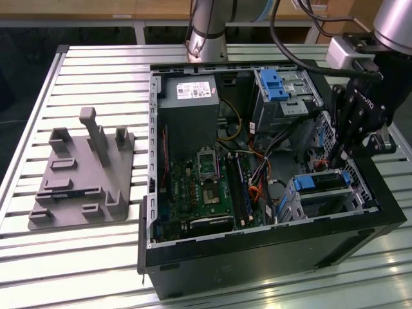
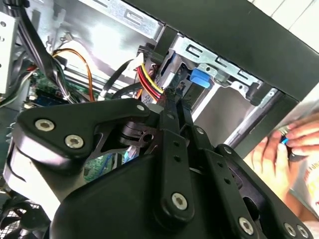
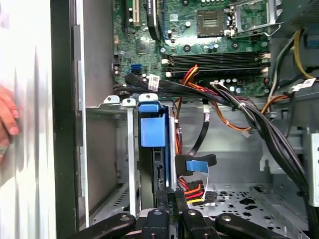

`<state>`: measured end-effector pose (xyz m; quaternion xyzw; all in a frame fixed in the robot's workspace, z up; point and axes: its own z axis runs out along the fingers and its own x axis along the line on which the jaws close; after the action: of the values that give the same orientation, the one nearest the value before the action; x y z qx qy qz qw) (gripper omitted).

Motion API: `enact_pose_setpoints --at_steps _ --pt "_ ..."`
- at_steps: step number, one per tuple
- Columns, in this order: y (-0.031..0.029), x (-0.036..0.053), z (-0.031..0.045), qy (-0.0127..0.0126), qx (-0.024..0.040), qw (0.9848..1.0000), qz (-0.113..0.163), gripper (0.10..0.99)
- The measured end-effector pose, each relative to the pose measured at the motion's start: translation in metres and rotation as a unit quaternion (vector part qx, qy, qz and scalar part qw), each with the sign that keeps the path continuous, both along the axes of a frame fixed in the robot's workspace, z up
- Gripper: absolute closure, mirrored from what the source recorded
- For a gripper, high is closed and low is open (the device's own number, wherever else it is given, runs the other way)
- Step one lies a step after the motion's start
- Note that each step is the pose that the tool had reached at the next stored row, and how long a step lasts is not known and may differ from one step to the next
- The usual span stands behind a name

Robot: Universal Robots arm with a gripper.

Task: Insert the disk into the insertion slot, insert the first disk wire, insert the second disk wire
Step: 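Insert the first disk wire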

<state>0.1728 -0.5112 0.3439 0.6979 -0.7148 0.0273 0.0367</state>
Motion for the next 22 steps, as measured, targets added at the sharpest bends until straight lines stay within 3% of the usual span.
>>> enact_pose_setpoints --at_steps 3,13,19,22 --pt "-0.004 0.0 0.0 0.0 0.0089 1.0 0.0 0.918" --pt "-0.0049 0.0 0.0 0.0 0.0093 1.0 0.0 0.918" --pt "-0.0106 0.0 0.0 0.0 0.0182 0.9998 0.0 0.918" --pt "-0.0106 0.0 0.0 0.0 0.0185 0.9998 0.0 0.918"
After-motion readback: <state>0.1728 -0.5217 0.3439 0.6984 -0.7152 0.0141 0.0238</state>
